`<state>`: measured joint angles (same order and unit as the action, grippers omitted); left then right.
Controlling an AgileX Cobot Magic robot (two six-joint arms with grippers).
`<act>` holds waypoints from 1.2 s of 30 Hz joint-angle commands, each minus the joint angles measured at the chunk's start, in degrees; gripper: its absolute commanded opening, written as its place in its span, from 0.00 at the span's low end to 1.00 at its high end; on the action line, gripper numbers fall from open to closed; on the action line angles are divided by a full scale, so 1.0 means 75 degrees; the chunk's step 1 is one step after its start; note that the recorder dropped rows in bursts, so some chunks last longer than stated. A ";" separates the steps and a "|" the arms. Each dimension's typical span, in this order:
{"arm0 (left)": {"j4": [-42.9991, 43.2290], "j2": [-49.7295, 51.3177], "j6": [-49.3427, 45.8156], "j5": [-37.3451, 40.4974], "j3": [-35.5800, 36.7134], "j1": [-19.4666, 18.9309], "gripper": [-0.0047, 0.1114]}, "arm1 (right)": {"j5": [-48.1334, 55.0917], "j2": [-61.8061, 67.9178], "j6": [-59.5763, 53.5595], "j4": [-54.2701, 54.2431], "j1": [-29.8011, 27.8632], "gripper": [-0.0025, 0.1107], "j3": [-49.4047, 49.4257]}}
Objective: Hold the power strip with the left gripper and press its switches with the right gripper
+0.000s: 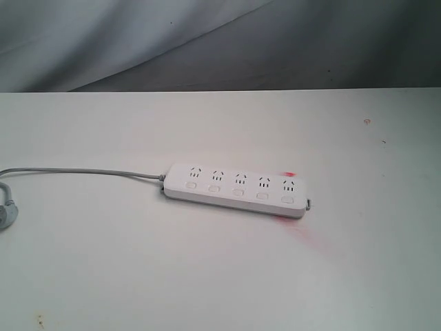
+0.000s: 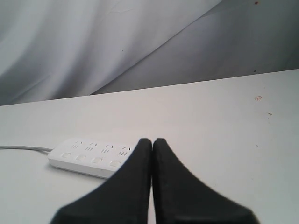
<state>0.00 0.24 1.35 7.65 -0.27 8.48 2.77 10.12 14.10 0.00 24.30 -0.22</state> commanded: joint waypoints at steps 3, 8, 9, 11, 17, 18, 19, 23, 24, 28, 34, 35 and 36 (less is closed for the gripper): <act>-0.0454 -0.0032 -0.0273 0.0013 0.0036 -0.0487 0.04 | -0.0003 0.0023 -0.0043 0.0050 -0.0043 0.02 0.0029; -0.0454 -0.0032 -0.0243 0.0030 0.0036 -0.0495 0.04 | -0.0003 0.0023 -0.0043 0.0050 -0.0043 0.02 0.0029; -0.0495 -0.0032 -0.0224 0.0041 0.0036 -0.0495 0.04 | -0.0003 0.0023 -0.0043 0.0050 -0.0043 0.02 0.0029; -0.0511 -0.0032 -0.0179 0.0041 0.0036 -0.0495 0.04 | -0.0003 0.0023 -0.0043 0.0050 -0.0043 0.02 0.0029; -0.0557 -0.0032 -0.0179 0.0041 0.0036 -0.0495 0.04 | -0.0003 0.0023 -0.0043 0.0050 -0.0043 0.02 0.0029; -0.0557 -0.0032 -0.0179 0.0041 0.0036 -0.0495 0.04 | -0.0003 0.0023 -0.0043 0.0050 -0.0043 0.02 0.0029; -0.0557 -0.0032 -0.0179 0.0041 0.0036 -0.0495 0.04 | -0.0003 0.0023 -0.0043 0.0050 -0.0043 0.02 0.0029; -0.0557 -0.0032 -0.0179 0.0041 0.0036 -0.0495 0.04 | -0.0003 0.0023 -0.0043 0.0050 -0.0043 0.02 0.0029; -0.0557 -0.0032 -0.0179 0.0041 0.0036 -0.0495 0.04 | -0.0003 0.0023 -0.0043 0.0050 -0.0043 0.02 0.0029; -0.0557 -0.0032 -0.0179 0.0041 0.0036 -0.0495 0.04 | -0.0003 0.0023 -0.0043 0.0050 -0.0043 0.02 0.0029; -0.0557 -0.0032 -0.0179 0.0041 0.0036 -0.0495 0.04 | -0.0003 0.0023 -0.0043 0.0050 -0.0043 0.02 0.0029; -0.0557 -0.0032 -0.0179 0.0041 0.0036 -0.0495 0.04 | -0.0003 0.0023 -0.0043 0.0050 -0.0043 0.02 0.0029; -0.0557 -0.0032 -0.0179 0.0041 0.0036 -0.0495 0.04 | -0.0003 0.0023 -0.0043 0.0050 -0.0043 0.02 0.0029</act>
<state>-3.70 0.24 0.00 7.65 -0.27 4.83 2.89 10.12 14.10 0.00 24.30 -0.22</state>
